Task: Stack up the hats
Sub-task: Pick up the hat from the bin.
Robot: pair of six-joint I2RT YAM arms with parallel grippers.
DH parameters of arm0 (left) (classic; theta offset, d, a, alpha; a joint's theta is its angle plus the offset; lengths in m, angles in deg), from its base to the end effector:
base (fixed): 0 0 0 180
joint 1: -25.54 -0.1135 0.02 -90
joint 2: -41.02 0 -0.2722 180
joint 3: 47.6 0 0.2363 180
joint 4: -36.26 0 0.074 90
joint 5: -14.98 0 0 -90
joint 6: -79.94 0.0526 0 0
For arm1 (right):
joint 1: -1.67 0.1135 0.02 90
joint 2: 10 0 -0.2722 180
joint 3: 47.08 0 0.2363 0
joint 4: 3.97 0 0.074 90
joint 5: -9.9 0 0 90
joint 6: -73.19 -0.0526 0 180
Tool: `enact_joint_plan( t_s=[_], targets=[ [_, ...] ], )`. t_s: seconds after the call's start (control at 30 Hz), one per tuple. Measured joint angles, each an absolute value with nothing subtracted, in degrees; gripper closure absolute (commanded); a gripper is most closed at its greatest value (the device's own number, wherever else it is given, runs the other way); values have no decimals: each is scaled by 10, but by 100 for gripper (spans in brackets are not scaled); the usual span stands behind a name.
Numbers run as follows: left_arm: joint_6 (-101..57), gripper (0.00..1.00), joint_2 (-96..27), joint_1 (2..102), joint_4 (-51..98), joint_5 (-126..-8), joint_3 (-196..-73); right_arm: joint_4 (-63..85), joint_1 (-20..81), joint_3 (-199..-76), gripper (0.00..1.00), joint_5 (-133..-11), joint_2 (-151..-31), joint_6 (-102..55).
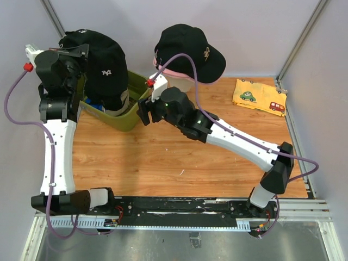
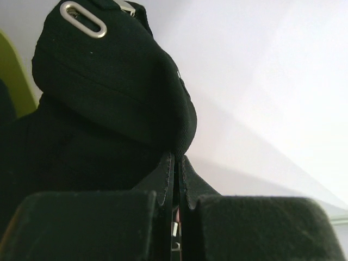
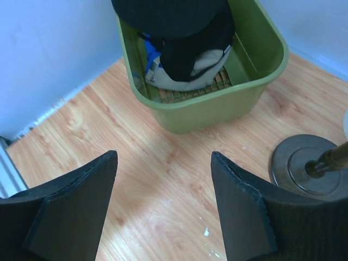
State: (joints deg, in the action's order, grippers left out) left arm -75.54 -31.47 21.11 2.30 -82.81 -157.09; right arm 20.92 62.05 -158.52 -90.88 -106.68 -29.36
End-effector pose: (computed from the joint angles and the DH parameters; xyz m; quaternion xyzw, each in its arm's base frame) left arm 0.2515 0.0266 0.5220 -0.4337 0.5344 -0.3274 0.6473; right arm 0.2082 0.3462 0.4220 -0.2543 0.7223 0.3219 0.5568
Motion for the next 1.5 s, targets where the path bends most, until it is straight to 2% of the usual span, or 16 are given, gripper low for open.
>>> enact_joint_plan(
  t_s=[0.3,0.8,1.5],
  targets=[
    [-839,100,-281,211,18,-782,-1576,120,578,-1513,28,-871,-1005,-359],
    [-939,99,-251,211,22,-721,-1604,15,576,-1422,28,-846,-939,-442],
    [-1037,99,-226,211,23,-654,-1610,-153,576,-1420,27,-798,-1012,-572]
  ],
)
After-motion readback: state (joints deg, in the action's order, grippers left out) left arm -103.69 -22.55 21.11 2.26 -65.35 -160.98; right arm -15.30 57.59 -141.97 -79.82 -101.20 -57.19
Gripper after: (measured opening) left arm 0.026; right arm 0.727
